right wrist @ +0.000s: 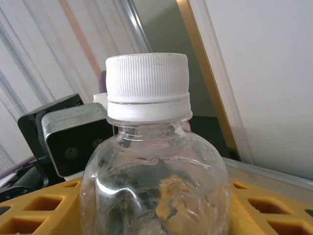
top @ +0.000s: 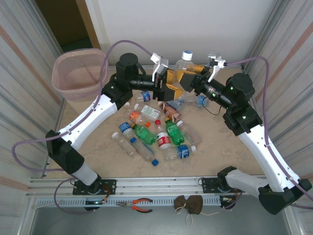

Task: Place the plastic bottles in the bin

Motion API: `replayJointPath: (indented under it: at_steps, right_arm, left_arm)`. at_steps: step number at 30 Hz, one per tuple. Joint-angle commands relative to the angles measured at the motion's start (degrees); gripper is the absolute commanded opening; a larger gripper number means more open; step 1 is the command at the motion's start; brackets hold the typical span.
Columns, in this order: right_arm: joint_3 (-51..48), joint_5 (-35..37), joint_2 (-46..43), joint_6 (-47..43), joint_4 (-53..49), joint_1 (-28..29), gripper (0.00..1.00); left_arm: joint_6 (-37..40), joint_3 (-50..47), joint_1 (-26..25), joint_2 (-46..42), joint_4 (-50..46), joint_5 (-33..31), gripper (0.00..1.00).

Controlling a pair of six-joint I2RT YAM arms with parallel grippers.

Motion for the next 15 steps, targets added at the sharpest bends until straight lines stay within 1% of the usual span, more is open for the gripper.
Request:
replayJointPath:
  at_steps: [1, 8, 12, 15]
  right_arm:
    - [2.3, 0.1, -1.7, 1.2, 2.5, 0.8, 0.59]
    - [2.1, 0.6, -2.1, 0.8, 2.2, 1.1, 0.59]
    - [2.0, 1.0, -2.5, 0.4, 1.8, 1.2, 0.59]
    - [1.9, 1.3, -2.5, 0.1, 1.6, 1.2, 0.59]
  left_arm:
    - [0.9, 1.1, -1.1, 0.2, 1.9, 4.7, 0.72]
    - [1.3, 1.7, -1.6, 0.5, 1.7, 5.5, 0.62]
    - [1.6, 1.7, -1.6, 0.4, 1.6, 5.6, 0.54]
    - [1.8, 1.7, -1.6, 0.4, 1.5, 6.0, 0.53]
